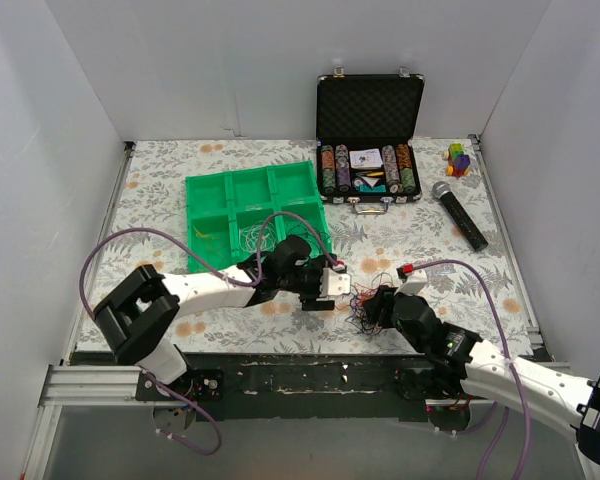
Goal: Untangle the cables
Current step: Place the cable in the bin, then untie the cable.
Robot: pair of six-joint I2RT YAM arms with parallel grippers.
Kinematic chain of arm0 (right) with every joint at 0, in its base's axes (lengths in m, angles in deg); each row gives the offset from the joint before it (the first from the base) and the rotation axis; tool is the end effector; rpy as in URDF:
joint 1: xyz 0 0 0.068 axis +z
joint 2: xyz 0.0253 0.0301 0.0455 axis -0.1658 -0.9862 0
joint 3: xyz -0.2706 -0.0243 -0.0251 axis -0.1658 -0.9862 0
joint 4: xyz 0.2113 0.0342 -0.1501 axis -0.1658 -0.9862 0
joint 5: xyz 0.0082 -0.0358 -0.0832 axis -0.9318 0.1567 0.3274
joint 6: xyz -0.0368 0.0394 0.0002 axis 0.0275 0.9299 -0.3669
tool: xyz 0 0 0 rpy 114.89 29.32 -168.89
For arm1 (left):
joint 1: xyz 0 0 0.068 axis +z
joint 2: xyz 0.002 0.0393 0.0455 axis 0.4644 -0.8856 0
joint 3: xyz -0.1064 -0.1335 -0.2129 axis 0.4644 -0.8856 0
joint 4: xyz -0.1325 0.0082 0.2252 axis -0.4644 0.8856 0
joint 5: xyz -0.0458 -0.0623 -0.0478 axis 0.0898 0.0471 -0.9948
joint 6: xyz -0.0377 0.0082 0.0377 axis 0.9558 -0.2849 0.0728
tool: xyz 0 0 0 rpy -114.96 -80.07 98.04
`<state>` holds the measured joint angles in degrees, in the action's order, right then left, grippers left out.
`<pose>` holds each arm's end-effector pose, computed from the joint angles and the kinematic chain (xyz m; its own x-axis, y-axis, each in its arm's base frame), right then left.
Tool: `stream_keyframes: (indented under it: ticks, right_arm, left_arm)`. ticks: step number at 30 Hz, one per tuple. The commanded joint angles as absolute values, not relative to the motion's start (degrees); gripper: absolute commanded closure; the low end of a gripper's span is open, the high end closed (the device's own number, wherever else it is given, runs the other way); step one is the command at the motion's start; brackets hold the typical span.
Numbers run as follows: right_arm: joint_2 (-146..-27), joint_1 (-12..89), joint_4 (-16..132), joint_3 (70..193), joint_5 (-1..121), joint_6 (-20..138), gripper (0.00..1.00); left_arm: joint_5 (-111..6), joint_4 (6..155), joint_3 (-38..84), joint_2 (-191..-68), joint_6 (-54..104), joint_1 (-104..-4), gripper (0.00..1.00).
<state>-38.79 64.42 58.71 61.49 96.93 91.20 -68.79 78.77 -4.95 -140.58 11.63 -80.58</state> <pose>0.0935 0.1019 0.1496 -0.4949 0.2424 -0.8344 -0.1882 0.9076 0.3753 0.1749 -0.2562 0.1896 -0.3519 0.5034 -0.7891 0.9311 0.2747 -0.2399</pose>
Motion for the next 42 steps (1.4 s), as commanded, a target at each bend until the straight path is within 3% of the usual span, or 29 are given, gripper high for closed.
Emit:
stream_keyframes:
  ticks: [1,6,15,29,32,37,42]
  right_arm:
    - [-36.2,64.6,58.9,61.6,96.5,91.8,0.42]
    - [-34.6,64.6,58.9,61.3,96.2,91.0,0.42]
    - [-33.8,64.6,55.7,63.0,97.3,90.0,0.42]
    - [-33.8,64.6,55.8,63.5,97.3,90.3,0.41]
    - [-34.5,64.6,55.5,63.9,97.5,90.1,0.41]
    - [-35.2,64.6,55.8,64.1,97.5,89.8,0.41]
    - [-36.0,64.6,56.6,64.2,97.3,90.1,0.41]
  left_arm:
    - [-71.5,74.4,2.3,-144.1,11.1,-81.3,0.32]
    - [-72.3,76.0,7.3,-149.6,10.5,-81.8,0.4]
    - [-75.1,91.3,12.2,-153.6,3.2,-81.9,0.58]
    - [-73.4,85.7,12.6,-155.9,4.0,-82.2,0.64]
    - [-73.6,85.6,13.0,-156.5,3.9,-82.3,0.72]
    - [-73.2,85.0,12.7,-155.1,4.9,-82.4,1.0]
    - [-71.5,84.0,11.3,-149.7,6.5,-82.4,1.0]
